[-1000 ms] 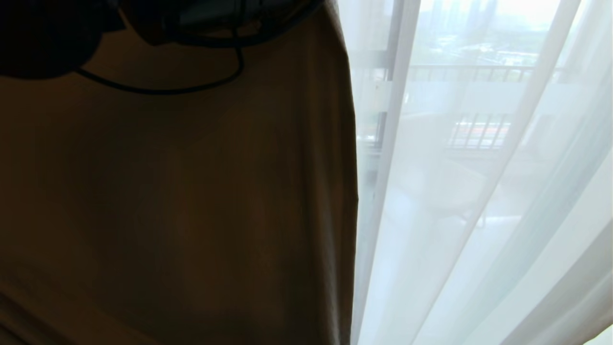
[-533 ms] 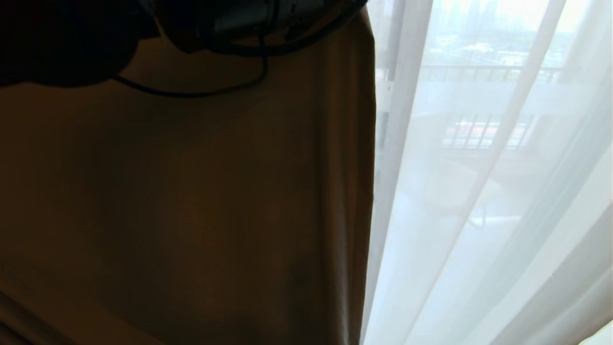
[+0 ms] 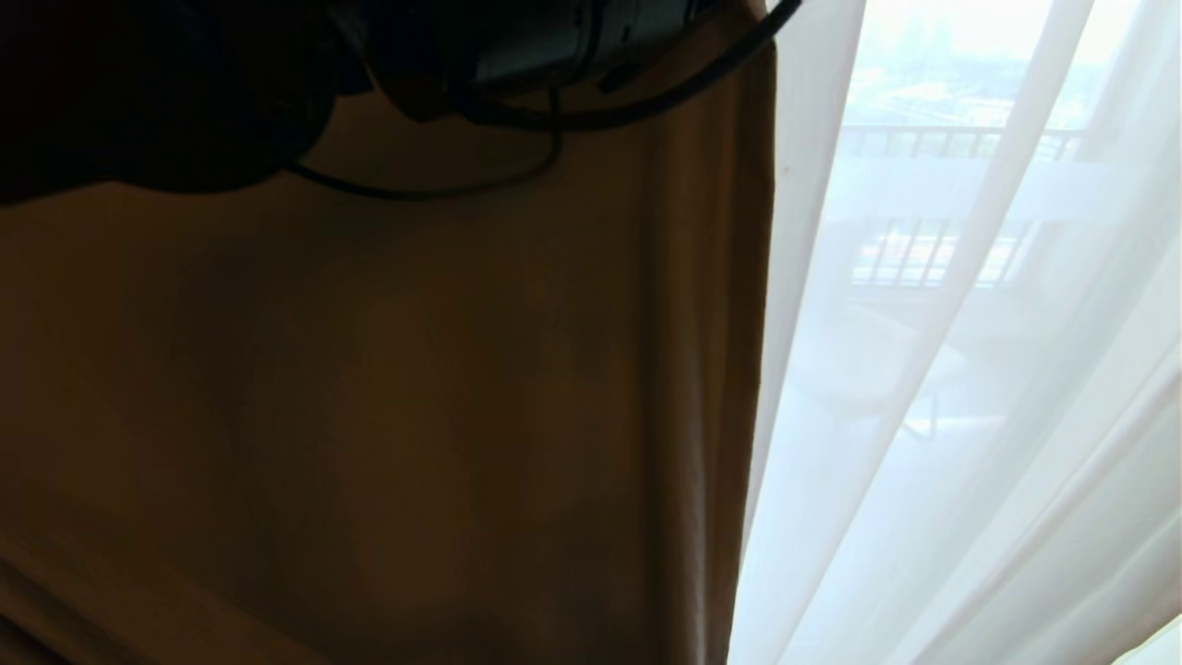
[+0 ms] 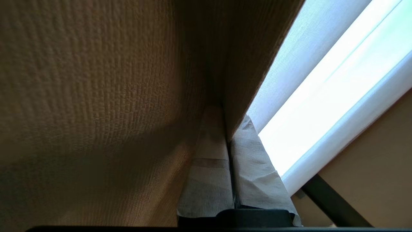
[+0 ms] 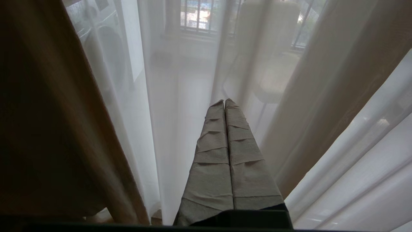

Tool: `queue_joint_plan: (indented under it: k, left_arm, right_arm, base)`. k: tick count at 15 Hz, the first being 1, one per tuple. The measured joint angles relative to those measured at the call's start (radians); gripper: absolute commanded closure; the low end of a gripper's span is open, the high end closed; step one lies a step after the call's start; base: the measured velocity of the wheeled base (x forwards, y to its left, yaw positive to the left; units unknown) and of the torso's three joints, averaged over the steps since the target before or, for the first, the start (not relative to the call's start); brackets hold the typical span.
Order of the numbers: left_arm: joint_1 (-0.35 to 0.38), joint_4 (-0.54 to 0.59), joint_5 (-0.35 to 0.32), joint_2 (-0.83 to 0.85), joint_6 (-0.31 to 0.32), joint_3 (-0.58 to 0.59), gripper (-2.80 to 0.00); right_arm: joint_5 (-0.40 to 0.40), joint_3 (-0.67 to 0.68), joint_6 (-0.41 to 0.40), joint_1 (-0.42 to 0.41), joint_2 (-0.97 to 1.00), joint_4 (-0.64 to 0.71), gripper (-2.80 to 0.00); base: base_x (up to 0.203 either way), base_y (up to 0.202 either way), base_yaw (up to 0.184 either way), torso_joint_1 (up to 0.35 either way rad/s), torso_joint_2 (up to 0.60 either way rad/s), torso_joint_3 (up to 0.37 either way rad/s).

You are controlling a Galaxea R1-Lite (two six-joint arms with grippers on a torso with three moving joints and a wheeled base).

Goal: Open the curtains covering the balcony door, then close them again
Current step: Close the outer curtains on both sides

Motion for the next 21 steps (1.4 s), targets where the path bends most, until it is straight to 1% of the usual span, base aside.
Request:
queue_joint_plan:
  k: [5, 7, 10, 12, 14, 16, 19, 21]
  left_arm:
    - [-0.03, 0.001, -0.001, 0.021, 0.001, -0.014, 0.0]
    - [-0.031, 0.004, 0.0, 0.023, 0.001, -0.012, 0.0]
    - [-0.001, 0.025, 0.0, 0.005, 0.001, 0.011, 0.0]
    - [0.034, 0.03, 0.0, -0.029, 0.019, 0.061, 0.0]
    - [0.084, 0.032, -0.001, -0.08, 0.039, 0.132, 0.0]
    - [0.15, 0.032, -0.001, -0.147, 0.045, 0.224, 0.0]
    - [0.294, 0.029, -0.001, -0.272, 0.075, 0.384, 0.0]
    - [0.411, 0.029, -0.001, -0.355, 0.092, 0.49, 0.0]
  right_arm:
    - [0.0, 0.0, 0.0, 0.0, 0.0, 0.0, 0.0]
    - [0.0, 0.0, 0.0, 0.0, 0.0, 0.0, 0.0]
    - [0.0, 0.0, 0.001, 0.0, 0.0, 0.0, 0.0]
    - [0.0, 0.0, 0.0, 0.0, 0.0, 0.0, 0.0]
    - [0.0, 0.0, 0.001, 0.0, 0.0, 0.0, 0.0]
    - [0.0, 0.0, 0.001, 0.0, 0.0, 0.0, 0.0]
    - [0.0, 0.0, 0.0, 0.0, 0.0, 0.0, 0.0]
    - [0.0, 0.0, 0.0, 0.0, 0.0, 0.0, 0.0]
  base:
    - [0.0, 0.0, 0.0, 0.0, 0.0, 0.0]
    - [0.0, 0.0, 0.0, 0.0, 0.0, 0.0]
    - [0.0, 0.0, 0.0, 0.0, 0.0, 0.0]
    - [0.0, 0.0, 0.0, 0.0, 0.0, 0.0]
    - [0.0, 0.0, 0.0, 0.0, 0.0, 0.0]
    - [0.0, 0.0, 0.0, 0.0, 0.0, 0.0]
    - [0.0, 0.0, 0.0, 0.0, 0.0, 0.0]
    - [0.0, 0.0, 0.0, 0.0, 0.0, 0.0]
